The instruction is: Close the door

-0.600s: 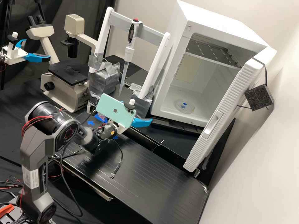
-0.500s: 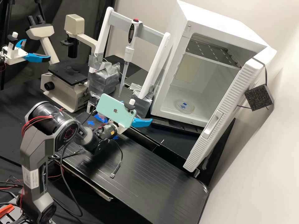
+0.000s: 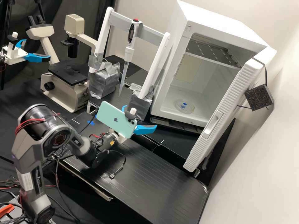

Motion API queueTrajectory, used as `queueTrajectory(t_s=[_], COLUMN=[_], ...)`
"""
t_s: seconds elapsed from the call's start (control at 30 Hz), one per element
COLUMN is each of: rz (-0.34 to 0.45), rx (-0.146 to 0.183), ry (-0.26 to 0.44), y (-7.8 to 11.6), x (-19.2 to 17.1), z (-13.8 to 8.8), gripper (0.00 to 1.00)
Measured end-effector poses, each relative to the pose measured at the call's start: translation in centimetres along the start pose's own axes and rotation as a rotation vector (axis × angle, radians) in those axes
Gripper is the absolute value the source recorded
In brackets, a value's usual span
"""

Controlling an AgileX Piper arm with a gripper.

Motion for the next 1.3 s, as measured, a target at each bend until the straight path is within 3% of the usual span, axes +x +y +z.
queueTrajectory(t_s=[0.17,0.4,0.57,1.03,1.3], rz=[0.128,0.333,0.406,0.423,0.420], rx=[0.031,0.004,-0.030,-0.027,-0.017], ry=[-0.014,-0.109,-0.131,-0.197,-0.172], y=[4.1,9.0,11.1,12.5,12.6], x=[-2.3,-5.1,-5.5,-1.4,0.3], z=[1.7,3.6,4.1,8.4,8.7], gripper=[1.00,1.00,1.00,1.00,1.00])
